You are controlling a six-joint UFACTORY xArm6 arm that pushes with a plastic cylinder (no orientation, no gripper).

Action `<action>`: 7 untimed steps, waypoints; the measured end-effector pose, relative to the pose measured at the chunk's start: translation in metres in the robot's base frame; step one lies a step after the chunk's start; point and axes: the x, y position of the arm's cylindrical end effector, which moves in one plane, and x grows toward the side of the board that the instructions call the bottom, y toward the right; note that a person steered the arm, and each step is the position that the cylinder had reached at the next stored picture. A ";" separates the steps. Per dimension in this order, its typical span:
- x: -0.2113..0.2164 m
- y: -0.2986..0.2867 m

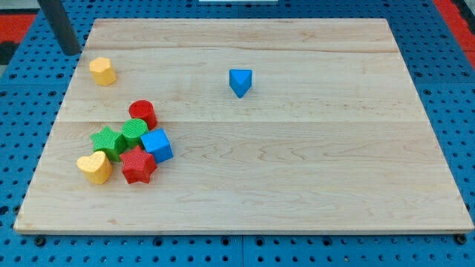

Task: Move hexagon below the triangle

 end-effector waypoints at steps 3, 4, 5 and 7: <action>0.043 0.046; 0.043 0.147; 0.039 0.188; 0.060 0.094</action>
